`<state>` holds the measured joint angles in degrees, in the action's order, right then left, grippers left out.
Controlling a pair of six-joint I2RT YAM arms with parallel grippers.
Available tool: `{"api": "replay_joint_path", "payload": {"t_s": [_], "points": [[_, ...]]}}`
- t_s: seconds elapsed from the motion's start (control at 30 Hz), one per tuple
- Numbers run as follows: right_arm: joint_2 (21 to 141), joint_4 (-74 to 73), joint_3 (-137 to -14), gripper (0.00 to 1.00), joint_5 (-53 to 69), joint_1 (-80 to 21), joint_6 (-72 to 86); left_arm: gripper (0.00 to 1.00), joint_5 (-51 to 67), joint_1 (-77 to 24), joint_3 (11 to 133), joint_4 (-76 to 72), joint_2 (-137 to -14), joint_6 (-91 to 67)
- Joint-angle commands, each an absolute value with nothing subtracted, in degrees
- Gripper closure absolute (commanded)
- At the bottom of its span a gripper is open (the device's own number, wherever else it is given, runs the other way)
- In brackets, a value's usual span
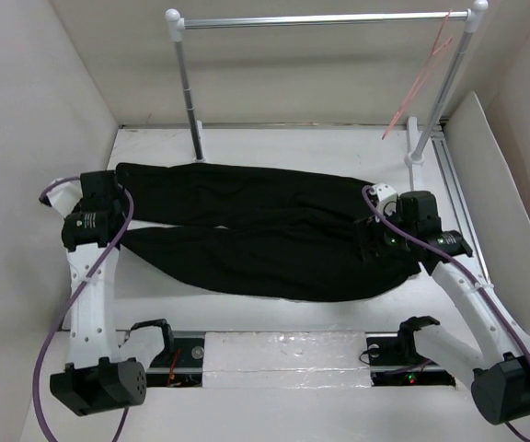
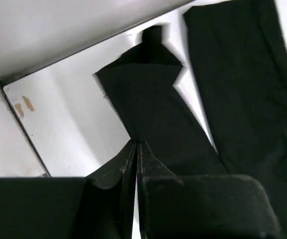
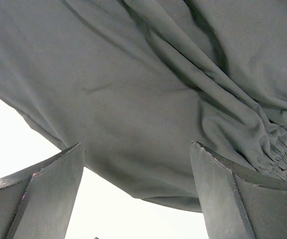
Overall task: Place the trousers on the hanger
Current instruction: Fold the trousers
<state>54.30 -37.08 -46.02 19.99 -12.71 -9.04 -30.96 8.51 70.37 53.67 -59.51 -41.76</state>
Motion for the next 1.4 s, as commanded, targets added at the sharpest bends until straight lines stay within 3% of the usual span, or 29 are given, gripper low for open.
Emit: {"api": "replay_joint_path", "payload": {"t_s": [0.0, 0.17, 0.23, 0.33, 0.37, 0.4, 0.53, 0.63, 0.67, 0.77, 0.93, 1.17, 1.37], "points": [[52.7, -37.4, -45.5, 0.10, 21.0, -11.6, -9.6, 1.00, -34.9, 9.7, 65.1, 55.5, -53.3, -45.8], [52.0, -41.1, -43.7, 0.07, 17.5, -8.5, -8.4, 1.00, -34.0, 10.2, 68.1, 53.8, -47.2, -47.7], [52.8, -43.4, -44.6, 0.15, 16.4, -7.0, -6.8, 1.00, -32.4, 9.1, 70.1, 51.8, -46.8, -46.2], [54.0, -46.3, -46.0, 0.67, 14.9, -4.6, -4.0, 1.00, -30.0, 7.7, 73.2, 48.9, -47.4, -45.2], [54.6, -48.0, -46.7, 0.95, 14.6, -3.1, -3.8, 1.00, -28.9, 7.7, 73.5, 47.3, -46.6, -44.7], [55.1, -49.0, -47.5, 1.00, 14.2, -2.3, -3.3, 1.00, -26.1, 7.7, 73.0, 46.3, -45.8, -44.5], [57.2, -53.6, -51.0, 1.00, 8.7, 0.9, -2.4, 1.00, -19.4, 4.3, 67.3, 43.9, -37.4, -44.3], [59.2, -57.6, -51.9, 0.72, 3.1, 5.6, -2.2, 1.00, -18.5, 1.5, 61.6, 44.7, -31.2, -43.9], [60.0, -58.4, -51.8, 0.57, 1.9, 7.1, -2.2, 1.00, -18.9, -0.5, 59.1, 46.0, -29.8, -43.7], [61.4, -57.1, -50.4, 0.36, 1.6, 13.7, -1.6, 1.00, -19.9, -4.2, 56.3, 47.5, -26.3, -43.2], [63.4, -52.8, -46.2, 0.34, 6.7, 22.8, -0.1, 1.00, -17.8, -8.7, 55.9, 50.1, -24.0, -43.6], [61.3, -43.4, -38.2, 0.32, 13.1, 22.9, 8.4, 1.00, -24.6, -14.8, 61.2, 54.8, -25.4, -43.2], [66.7, -35.1, -35.2, 0.34, 14.3, 22.9, 10.3, 1.00, -33.2, -18.3, 66.0, 55.7, -26.7, -42.4]]}}
